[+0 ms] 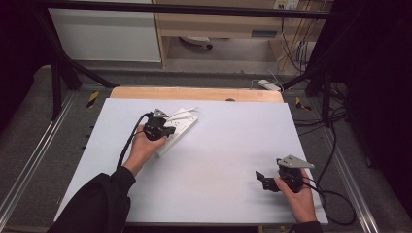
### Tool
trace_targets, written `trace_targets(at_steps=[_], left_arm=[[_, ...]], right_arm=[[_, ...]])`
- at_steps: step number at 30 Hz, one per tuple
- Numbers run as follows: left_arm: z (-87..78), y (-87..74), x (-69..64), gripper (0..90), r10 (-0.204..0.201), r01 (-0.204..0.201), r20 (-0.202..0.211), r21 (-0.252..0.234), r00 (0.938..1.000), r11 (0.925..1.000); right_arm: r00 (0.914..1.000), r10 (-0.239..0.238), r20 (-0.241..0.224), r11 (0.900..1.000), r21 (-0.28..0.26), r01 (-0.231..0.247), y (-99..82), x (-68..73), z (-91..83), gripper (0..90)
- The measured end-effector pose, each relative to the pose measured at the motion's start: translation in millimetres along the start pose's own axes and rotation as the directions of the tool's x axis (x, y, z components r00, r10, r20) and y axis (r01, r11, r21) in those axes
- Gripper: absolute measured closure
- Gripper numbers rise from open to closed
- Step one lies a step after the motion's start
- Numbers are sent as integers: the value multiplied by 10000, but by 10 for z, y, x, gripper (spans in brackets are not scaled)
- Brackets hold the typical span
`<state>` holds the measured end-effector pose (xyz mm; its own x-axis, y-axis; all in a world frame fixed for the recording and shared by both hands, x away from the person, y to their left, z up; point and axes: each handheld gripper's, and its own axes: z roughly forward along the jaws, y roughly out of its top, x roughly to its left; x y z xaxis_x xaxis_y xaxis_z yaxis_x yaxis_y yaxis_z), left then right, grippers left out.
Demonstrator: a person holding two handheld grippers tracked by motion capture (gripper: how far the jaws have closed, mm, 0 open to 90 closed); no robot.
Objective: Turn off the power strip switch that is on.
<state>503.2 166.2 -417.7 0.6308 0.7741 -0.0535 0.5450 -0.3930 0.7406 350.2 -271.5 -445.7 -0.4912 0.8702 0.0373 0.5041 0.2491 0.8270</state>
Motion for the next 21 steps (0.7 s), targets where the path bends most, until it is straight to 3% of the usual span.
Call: trace_targets(at_steps=[21], left_arm=[[12,-75,-16,900,49,-49,19,173,10000,9998]], right_arm=[[10000,-30,-2,10000,37,30,-1,2,3,34]])
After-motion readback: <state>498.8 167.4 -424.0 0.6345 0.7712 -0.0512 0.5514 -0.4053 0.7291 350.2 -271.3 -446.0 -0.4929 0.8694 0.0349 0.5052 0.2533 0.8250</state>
